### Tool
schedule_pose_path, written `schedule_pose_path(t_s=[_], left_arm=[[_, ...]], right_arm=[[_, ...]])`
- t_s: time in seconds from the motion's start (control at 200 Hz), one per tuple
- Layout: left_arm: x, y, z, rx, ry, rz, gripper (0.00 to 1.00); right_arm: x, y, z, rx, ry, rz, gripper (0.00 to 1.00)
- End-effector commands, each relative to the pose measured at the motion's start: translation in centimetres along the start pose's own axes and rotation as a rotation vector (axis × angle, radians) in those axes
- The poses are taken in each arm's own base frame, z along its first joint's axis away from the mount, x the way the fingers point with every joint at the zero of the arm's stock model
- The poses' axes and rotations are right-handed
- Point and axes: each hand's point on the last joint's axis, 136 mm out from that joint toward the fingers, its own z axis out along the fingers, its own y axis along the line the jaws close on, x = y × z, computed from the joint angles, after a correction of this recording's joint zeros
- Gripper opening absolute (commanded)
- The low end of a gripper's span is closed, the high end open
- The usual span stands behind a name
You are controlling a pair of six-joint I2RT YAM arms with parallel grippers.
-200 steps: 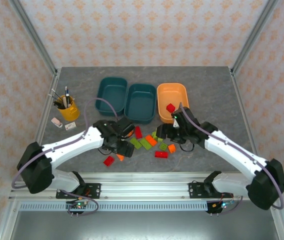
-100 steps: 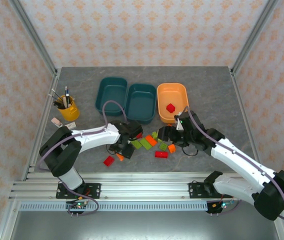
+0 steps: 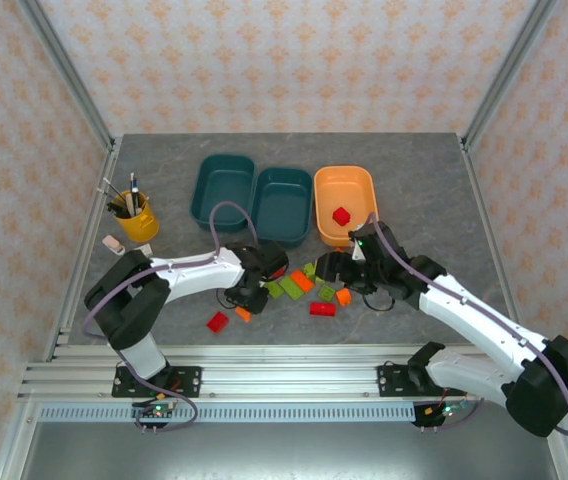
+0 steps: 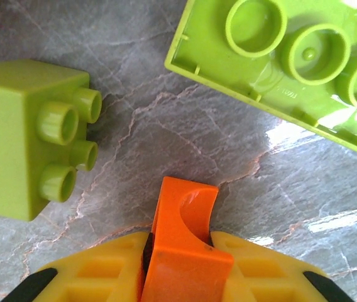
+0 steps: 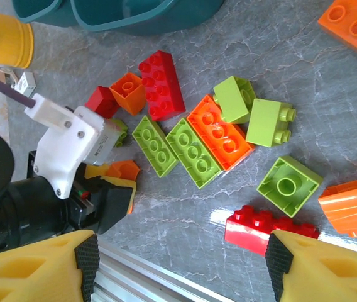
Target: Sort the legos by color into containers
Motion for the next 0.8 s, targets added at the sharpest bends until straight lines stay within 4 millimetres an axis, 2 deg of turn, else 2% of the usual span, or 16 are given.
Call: schedule_pose_path(t_s=[0.0,0.13,0.23,0.4,0.455,0.6,0.631,0.771,0.796], left_arm=[[-0.6,0.3,-2.6,-0.005,-0.058,-0.017,0.18],[-1.7,0.6,-6.8,0.005,-0.126,-0.057,0.17],[-3.1,1.7,-10.0,0.012,-0.169,-0.112,0.18],[-7.0,5.9,-13.4,0.012,-0.226,-0.24,0.18],[-8.6,7.4,-13.9,0.003,-0.241,-0.274,0.18],[-13.1,11.8,-14.7,-0.055,-0.278,-0.345,0.18],[-13.9,12.7,-14.3,-0.063,-0.272,-0.365,0.18],[-17.5,16.6,-13.1,-0.071,-0.268,-0.445,0.18],[-18.0,17.1,-11.8,-0.079,-0.239,-0.451,0.18]], right_arm=[[-1.7,0.6,-1.4,0.034,-0.075,-0.004,0.72],[-3.3,1.6,-2.9,0.036,-0.141,-0.017,0.72],[-4.5,2.9,-3.6,0.016,-0.177,-0.018,0.72],[-7.5,7.8,-4.2,-0.164,-0.265,-0.034,0.73],[-9.0,9.2,-4.6,-0.204,-0.319,-0.04,0.73],[-12.7,11.0,-4.9,-0.217,-0.456,-0.036,0.77],[-13.4,11.4,-5.2,-0.222,-0.48,-0.035,0.78],[-15.8,12.2,-3.1,-0.214,-0.472,0.01,0.82],[-16.1,12.3,-2.6,-0.212,-0.464,0.018,0.82]])
